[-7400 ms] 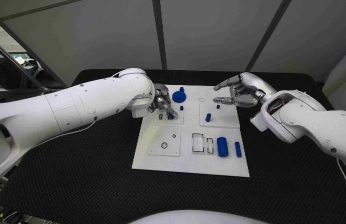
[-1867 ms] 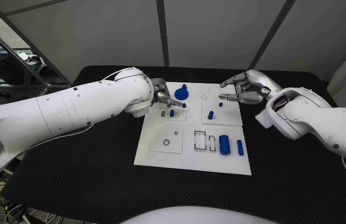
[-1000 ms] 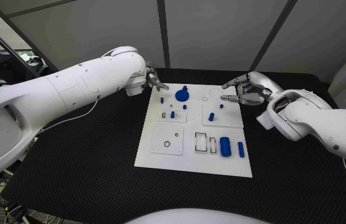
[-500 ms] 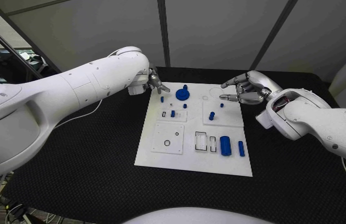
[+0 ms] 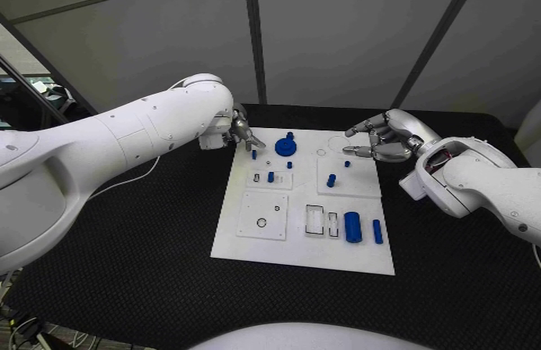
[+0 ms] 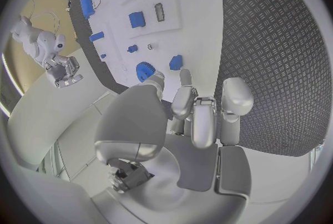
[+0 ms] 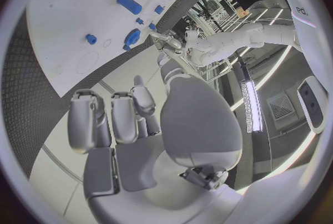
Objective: Assemble the parts on the task board
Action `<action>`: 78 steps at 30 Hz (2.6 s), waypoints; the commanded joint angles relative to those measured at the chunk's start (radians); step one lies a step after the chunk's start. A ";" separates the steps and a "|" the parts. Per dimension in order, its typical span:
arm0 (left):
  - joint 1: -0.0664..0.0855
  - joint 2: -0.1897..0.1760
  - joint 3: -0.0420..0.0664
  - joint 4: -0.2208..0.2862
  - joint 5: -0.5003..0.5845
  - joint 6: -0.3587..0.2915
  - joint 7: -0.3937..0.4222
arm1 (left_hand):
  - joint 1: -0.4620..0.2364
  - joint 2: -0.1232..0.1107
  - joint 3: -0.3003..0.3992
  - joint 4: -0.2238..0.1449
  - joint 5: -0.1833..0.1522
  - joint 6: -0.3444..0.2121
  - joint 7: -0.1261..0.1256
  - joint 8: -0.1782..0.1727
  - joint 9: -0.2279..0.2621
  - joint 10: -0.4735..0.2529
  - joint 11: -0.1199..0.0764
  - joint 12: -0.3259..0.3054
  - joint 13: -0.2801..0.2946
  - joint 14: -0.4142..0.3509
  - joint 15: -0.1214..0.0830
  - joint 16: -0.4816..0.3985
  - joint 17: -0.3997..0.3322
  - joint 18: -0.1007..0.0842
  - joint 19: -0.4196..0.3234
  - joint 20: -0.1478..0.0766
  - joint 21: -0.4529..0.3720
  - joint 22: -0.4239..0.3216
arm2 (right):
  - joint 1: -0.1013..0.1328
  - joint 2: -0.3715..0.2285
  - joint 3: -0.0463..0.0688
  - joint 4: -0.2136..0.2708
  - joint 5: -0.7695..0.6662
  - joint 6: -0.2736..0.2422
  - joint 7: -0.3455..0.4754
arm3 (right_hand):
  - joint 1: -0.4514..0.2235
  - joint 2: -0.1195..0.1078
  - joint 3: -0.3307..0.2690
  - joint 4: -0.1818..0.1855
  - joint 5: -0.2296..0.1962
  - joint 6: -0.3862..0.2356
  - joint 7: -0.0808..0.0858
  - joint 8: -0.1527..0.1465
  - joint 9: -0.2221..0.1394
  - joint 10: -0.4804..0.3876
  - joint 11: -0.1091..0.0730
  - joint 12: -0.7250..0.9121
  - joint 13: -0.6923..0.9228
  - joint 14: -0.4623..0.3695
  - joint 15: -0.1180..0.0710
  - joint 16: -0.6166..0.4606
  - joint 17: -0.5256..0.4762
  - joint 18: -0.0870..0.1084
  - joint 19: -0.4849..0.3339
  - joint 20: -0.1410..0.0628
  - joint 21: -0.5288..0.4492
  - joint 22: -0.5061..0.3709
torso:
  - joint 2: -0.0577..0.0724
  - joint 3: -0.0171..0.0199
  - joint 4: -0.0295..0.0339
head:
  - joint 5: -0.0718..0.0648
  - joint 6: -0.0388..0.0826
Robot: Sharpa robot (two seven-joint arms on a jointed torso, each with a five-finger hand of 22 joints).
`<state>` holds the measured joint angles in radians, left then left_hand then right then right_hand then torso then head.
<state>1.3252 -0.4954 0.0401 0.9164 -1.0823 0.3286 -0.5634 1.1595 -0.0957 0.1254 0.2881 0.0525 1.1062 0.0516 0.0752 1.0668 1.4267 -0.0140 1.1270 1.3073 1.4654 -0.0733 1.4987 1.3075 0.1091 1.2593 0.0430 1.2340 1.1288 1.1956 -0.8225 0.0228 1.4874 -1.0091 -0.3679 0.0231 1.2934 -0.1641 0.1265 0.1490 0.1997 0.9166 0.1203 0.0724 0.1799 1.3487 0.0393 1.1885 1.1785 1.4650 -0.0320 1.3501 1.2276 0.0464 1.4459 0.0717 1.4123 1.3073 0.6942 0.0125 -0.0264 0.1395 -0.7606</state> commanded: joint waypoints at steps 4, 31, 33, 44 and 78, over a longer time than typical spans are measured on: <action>-0.001 0.002 -0.002 -0.005 -0.014 0.037 0.009 | 0.007 0.009 -0.006 -0.004 -0.004 0.008 -0.003 0.005 0.002 0.006 -0.002 0.006 0.127 0.078 0.003 0.005 0.188 -0.002 0.007 0.001 0.007 0.004 | 0.002 0.001 0.001 0.000 0.002 0.006 0.009 | -0.005 0.004 0.000 0.003 -0.004 0.008 0.000 -0.006 0.001 0.000 -0.004 -0.001 0.002 0.028 -0.008 -0.006 0.001 0.007 -0.003 0.000 -0.002 0.048 | 0.000 0.0005 -0.0009 | 0.001 0.001; -0.004 0.006 -0.008 -0.005 -0.018 0.034 0.029 | 0.082 0.063 0.017 -0.037 -0.004 0.003 -0.007 0.005 0.008 0.005 -0.007 0.003 0.127 0.078 -0.001 0.006 0.189 -0.003 0.009 -0.003 0.007 0.010 | 0.002 0.004 0.001 -0.003 0.001 0.008 0.006 | -0.003 0.005 0.000 0.003 -0.003 0.008 0.000 -0.006 0.001 0.001 -0.004 0.000 0.003 0.028 -0.008 -0.005 0.002 0.007 -0.002 0.000 -0.003 0.049 | 0.000 0.0004 -0.0008 | 0.003 -0.003; -0.004 0.006 -0.008 -0.006 -0.018 0.029 0.035 | 0.100 0.074 0.025 -0.049 -0.004 0.002 -0.009 0.004 0.008 0.004 -0.008 0.002 0.127 0.078 -0.002 0.006 0.189 -0.003 0.009 -0.004 0.006 0.010 | 0.002 0.004 0.001 -0.004 0.001 0.008 0.006 | -0.003 0.005 0.000 0.003 -0.003 0.008 0.000 -0.006 0.001 0.001 -0.004 0.000 0.003 0.028 -0.008 -0.005 0.002 0.007 -0.002 0.000 -0.003 0.049 | 0.000 0.0007 -0.0007 | 0.003 -0.003; -0.004 0.006 -0.008 -0.005 0.014 0.022 0.059 | 0.226 0.142 0.127 -0.189 0.062 -0.022 -0.005 -0.004 0.002 0.000 -0.007 -0.008 0.121 0.078 -0.001 0.008 0.191 -0.002 0.007 -0.006 0.001 0.014 | 0.002 0.006 0.001 -0.004 0.000 0.011 0.005 | -0.002 0.007 0.001 0.003 -0.002 0.009 -0.001 -0.006 0.002 0.002 -0.004 0.001 0.004 0.028 -0.008 -0.006 0.001 0.007 -0.002 0.000 -0.003 0.048 | 0.000 0.0004 -0.0005 | 0.001 -0.005; -0.045 -0.237 -0.009 0.409 0.043 -0.178 0.007 | 0.087 0.115 0.322 -0.297 -0.004 -0.010 -0.016 0.060 0.114 0.033 -0.015 0.052 0.136 0.090 -0.008 0.033 0.218 -0.012 0.043 -0.009 0.032 0.070 | 0.002 0.007 0.001 -0.016 0.000 0.022 0.006 | -0.002 0.008 0.001 0.004 -0.001 0.009 -0.001 -0.006 0.002 0.001 -0.004 0.000 0.002 0.028 -0.008 -0.007 0.000 0.007 -0.003 -0.001 -0.004 0.047 | -0.001 0.0012 0.0021 | 0.010 -0.008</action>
<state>1.2806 -0.7312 0.0302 1.3183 -1.0128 0.2048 -0.5406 1.2531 0.0197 0.3481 0.0853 0.0520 1.0921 0.0477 0.1304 1.0703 1.4534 -0.0268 1.1754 1.3087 1.4640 -0.0748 1.5281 1.3075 0.1088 1.2972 0.0340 1.2612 1.1987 1.1955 -0.8166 0.0228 1.4713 -1.0097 -0.3542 0.0220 1.2934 -0.1640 0.1263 0.1488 0.1997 0.9166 0.1203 0.0724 0.1810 1.3487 0.0393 1.1885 1.1803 1.4650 -0.0320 1.3454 1.2284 0.0464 1.4459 0.0717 1.4124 1.3073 0.6925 0.0138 -0.0235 0.1478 -0.7679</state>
